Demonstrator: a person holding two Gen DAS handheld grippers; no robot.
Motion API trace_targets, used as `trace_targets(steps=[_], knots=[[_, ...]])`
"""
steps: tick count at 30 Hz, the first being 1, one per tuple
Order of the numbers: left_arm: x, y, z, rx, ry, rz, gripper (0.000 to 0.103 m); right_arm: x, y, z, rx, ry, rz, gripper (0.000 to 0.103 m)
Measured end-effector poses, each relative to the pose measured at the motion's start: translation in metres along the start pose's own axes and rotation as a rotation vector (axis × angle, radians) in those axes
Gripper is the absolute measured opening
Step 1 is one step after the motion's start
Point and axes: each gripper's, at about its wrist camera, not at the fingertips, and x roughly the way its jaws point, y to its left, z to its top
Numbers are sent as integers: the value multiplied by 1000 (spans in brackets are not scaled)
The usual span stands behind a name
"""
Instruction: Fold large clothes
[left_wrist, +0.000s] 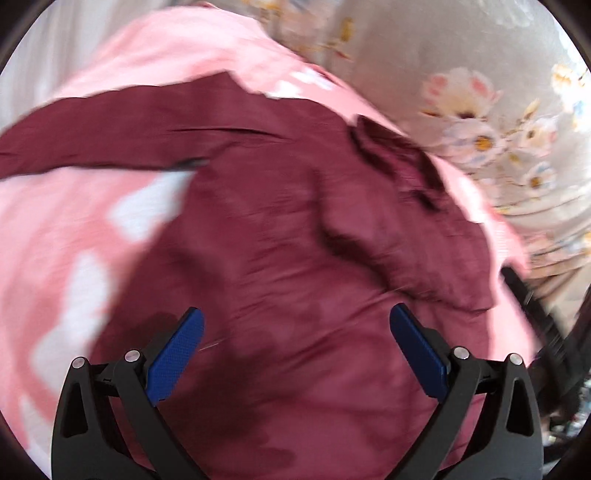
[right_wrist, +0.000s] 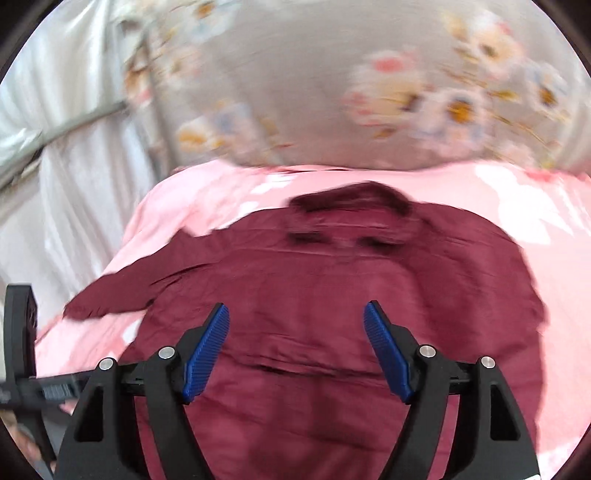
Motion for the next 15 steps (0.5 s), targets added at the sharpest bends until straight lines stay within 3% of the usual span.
trace_targets(steps=[2,5,8,9,10,11,13,15], knots=[[25,-14,14,-14,52,-46,98,-5,-45,-4,108,10,-45,73],[67,-25,27,-63,150,-103,98,-7,-114,-14,326,31,-46,74],[89,-30,29,-102,147,-79,86,-2,-167,-26,505,52,-20,74],[89,-33,31,-90,128,-68,69,3,-180,-29,543,58,-12,74],[90,-37,34,-69,117,-63,40,7,-188,-31,565,61,-2,74],[91,-40,37,-58,118,-64,28,12,-196,-32,593,62,15,73],[89,-37,48,-61,109,-57,8,23,-211,-31,662,52,49,72],[80,-39,59,-44,57,-24,4,31,-221,-24,709,36,58,68]])
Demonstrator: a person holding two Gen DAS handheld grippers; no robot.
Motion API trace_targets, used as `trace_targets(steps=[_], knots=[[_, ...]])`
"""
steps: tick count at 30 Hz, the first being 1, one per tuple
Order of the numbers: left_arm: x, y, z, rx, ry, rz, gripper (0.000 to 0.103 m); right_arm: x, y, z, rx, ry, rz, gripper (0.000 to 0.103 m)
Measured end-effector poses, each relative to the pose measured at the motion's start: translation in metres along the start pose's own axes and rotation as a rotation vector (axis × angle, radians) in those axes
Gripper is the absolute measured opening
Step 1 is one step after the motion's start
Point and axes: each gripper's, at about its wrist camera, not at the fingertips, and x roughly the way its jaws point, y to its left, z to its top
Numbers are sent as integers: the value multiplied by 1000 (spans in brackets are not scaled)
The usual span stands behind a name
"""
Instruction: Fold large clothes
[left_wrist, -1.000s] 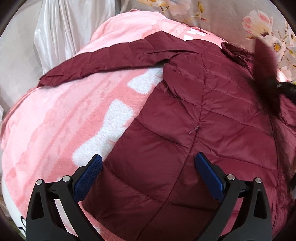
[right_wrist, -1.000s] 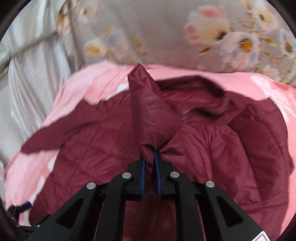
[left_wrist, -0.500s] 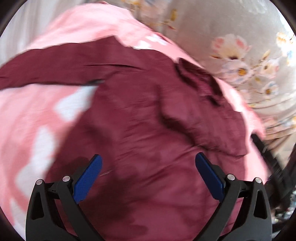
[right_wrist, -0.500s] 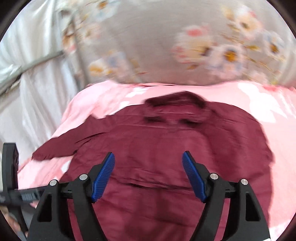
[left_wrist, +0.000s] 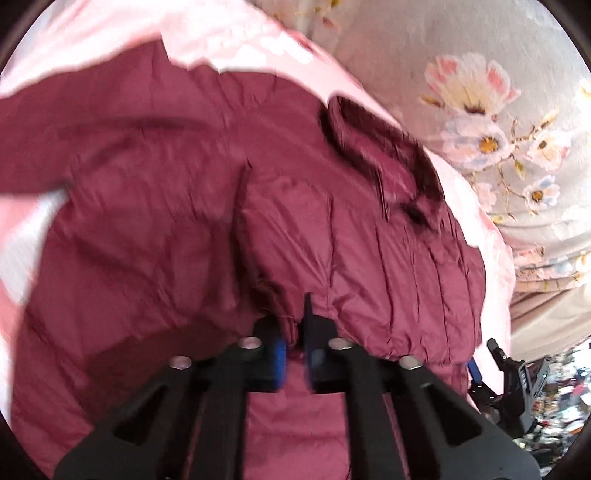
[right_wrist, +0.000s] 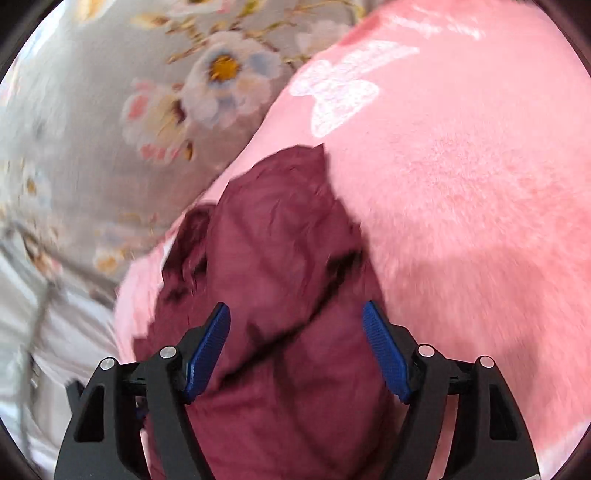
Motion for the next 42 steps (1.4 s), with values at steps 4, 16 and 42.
trace_targets(steps=[4,16,42], knots=[[-23,5,13,33,-92,51,4,16,4,19,0,-14,-29,23],[21,27,-10,119,-76,202,5,25,36,-10,-389,-35,-371,2],[15,-81,-16,377,-125,242,61,53,174,-104,-689,91,-221,16]])
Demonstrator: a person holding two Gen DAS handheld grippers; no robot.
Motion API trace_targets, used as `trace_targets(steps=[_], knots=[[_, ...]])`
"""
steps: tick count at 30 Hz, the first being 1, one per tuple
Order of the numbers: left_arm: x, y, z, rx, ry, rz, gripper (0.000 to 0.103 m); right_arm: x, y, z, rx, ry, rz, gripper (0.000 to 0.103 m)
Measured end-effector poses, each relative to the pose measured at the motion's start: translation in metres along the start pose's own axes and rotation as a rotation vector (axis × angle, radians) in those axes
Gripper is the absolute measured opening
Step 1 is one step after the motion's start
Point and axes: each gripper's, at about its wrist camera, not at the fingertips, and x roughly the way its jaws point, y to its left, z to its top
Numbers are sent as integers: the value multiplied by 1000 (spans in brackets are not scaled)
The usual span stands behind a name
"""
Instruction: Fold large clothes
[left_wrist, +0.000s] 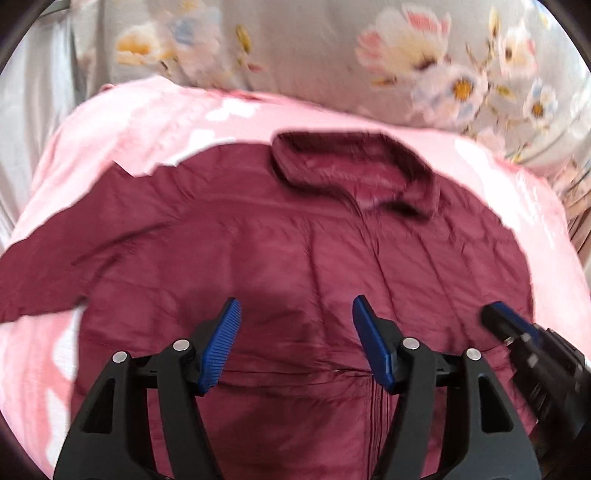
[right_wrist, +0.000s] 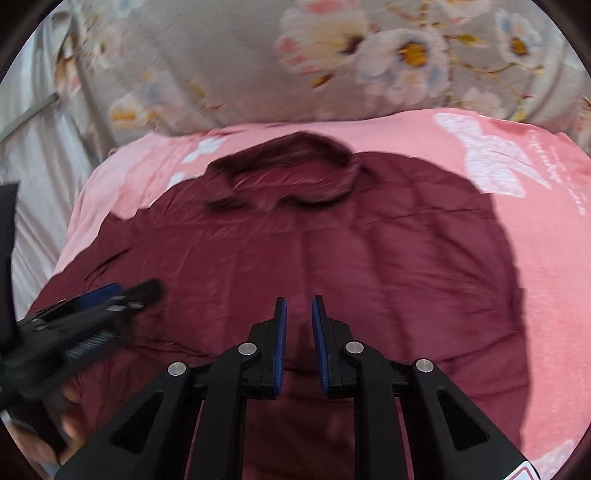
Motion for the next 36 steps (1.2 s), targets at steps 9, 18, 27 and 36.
trace_targets(steps=[9,18,27,36], knots=[[38,5,-26,-28,17,36,63,38,20,-21,-37,68,4,16],[43,-2,-33,0,-13,72,63,44,21,-27,-41,56,-12,15],[35,10,-33,-45,-30,12,65,44,22,-27,-61,57,-33,14],[-54,163,-41,-350,-119,17,90,46,28,-26,-94,61,-78,14]])
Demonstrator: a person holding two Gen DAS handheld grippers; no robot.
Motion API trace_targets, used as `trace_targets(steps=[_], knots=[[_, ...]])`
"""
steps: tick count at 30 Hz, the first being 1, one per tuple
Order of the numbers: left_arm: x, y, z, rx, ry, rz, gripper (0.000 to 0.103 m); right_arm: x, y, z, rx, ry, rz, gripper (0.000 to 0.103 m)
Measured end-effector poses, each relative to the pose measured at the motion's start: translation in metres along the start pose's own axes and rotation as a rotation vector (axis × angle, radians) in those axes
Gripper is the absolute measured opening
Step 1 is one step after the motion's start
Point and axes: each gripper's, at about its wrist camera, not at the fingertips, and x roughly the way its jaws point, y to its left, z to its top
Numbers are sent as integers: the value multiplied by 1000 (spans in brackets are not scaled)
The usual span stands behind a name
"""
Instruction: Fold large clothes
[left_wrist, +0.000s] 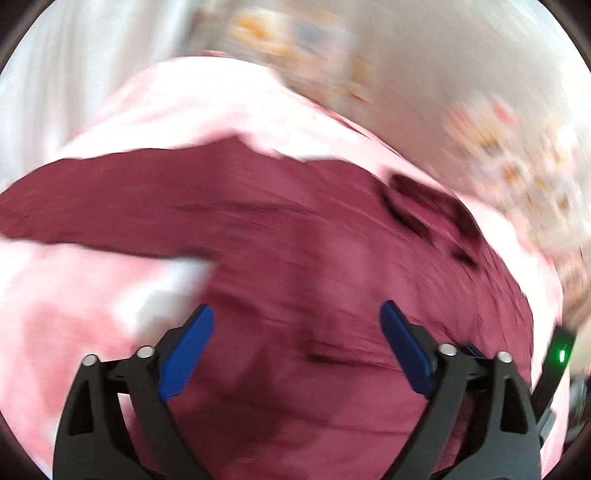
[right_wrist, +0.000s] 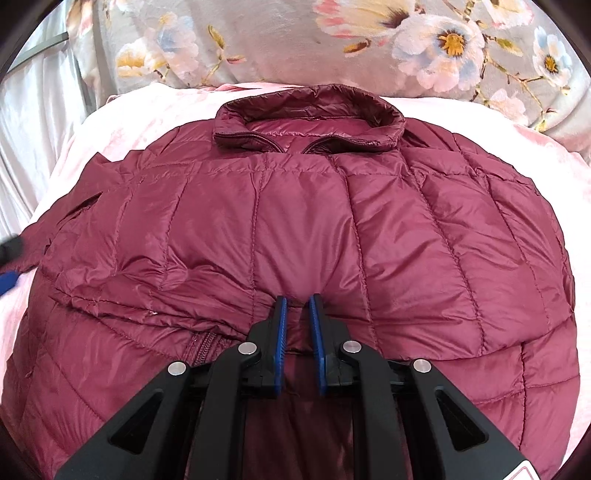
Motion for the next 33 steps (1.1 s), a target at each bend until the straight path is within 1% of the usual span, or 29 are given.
trace_targets(steps=[3,4,7,8,10,12,13,15,16,17,19,20,22,23,24,25,26,28,30,33], knots=[[-10,87,28,-160,-4,99,90,0,5,0,-13,-1,-21,14],[-12,125,37,-241,-7,140,90,-1,6,0,-23,-2,-34,14],[-13,212,48,-437,-10,219,88,-1,14,0,-49,-3,-71,14],[-12,231,49,-481,-12,237,87,-1,16,0,-60,-4,-85,15],[-8,263,53,-539,-12,259,86,-1,20,0,-74,-4,-106,15],[-2,276,57,-553,-7,277,85,-3,23,0,-78,0,-127,15],[3,280,59,-552,-7,278,85,-8,25,2,-58,-4,-134,15],[8,277,62,-534,-13,297,84,-18,31,2,-11,-17,-82,15],[11,274,65,-513,-15,311,83,-22,38,4,8,-19,-41,15],[12,275,67,-497,-13,319,80,-23,42,5,9,-18,-29,15],[16,271,70,-475,-13,331,65,-21,59,5,-19,2,-16,15],[17,269,71,-467,-14,331,61,-18,65,4,-36,11,-24,16],[20,268,73,-457,-10,322,36,-12,73,-1,-72,20,-64,16],[20,267,74,-455,-4,313,30,-10,75,-3,-79,18,-72,16],[20,266,74,-454,4,306,19,-10,75,-5,-81,16,-76,16],[19,262,76,-448,5,277,6,-10,75,-6,-82,13,-78,16],[17,257,79,-436,7,251,6,-9,75,-6,-85,11,-80,16],[9,240,85,-388,-13,245,5,-7,76,-6,-90,10,-86,16],[-3,213,92,-320,-53,230,5,-8,77,-7,-94,5,-92,16],[-24,161,104,-230,-96,156,4,-14,73,-7,-69,-12,-66,16]])
